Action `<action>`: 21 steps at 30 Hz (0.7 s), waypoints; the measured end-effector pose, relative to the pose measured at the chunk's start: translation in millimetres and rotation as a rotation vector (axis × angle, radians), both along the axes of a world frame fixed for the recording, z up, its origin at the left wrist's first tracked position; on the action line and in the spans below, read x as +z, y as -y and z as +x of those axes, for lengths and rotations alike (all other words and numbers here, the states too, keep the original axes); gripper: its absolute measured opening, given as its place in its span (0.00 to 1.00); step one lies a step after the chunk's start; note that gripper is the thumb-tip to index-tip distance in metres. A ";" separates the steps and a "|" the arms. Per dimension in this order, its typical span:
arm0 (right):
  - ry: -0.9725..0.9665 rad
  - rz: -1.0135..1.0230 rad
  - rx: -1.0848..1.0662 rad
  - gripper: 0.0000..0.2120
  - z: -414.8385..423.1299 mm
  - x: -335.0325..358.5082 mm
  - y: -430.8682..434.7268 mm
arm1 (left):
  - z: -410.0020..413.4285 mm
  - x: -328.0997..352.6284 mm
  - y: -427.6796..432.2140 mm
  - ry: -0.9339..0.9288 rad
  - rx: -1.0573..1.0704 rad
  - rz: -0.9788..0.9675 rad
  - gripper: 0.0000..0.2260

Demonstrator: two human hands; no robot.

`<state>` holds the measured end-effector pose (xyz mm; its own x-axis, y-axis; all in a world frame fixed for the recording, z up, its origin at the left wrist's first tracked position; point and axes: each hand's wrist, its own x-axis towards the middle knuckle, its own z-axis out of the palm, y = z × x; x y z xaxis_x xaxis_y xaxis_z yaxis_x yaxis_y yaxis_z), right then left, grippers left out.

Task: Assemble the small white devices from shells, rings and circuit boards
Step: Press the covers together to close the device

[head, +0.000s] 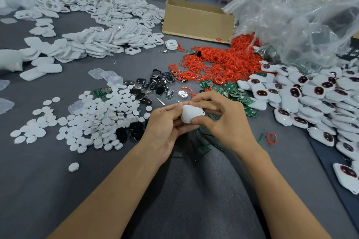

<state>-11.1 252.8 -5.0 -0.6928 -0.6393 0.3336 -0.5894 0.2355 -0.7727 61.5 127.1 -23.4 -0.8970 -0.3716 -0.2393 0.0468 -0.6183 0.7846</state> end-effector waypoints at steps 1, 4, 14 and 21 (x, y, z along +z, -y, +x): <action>0.001 0.003 -0.002 0.19 -0.2 -0.2 0.0 | -0.1 -0.7 0.1 -0.001 0.002 -0.004 0.13; -0.002 0.012 -0.004 0.19 -0.5 0.1 0.0 | -1.6 -3.0 -0.2 0.004 0.014 -0.035 0.10; -0.031 0.033 -0.042 0.21 2.6 -1.2 1.3 | -3.5 -0.8 -2.0 0.052 0.080 -0.095 0.10; -0.035 0.056 -0.056 0.22 2.4 -3.7 2.7 | -0.9 -3.4 -10.1 0.041 0.131 -0.236 0.07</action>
<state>-8.7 250.1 -8.8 -0.7162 -0.6186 0.3231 -0.6007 0.3108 -0.7366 60.6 137.3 -26.8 -0.8290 -0.5337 -0.1670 0.0800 -0.4088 0.9091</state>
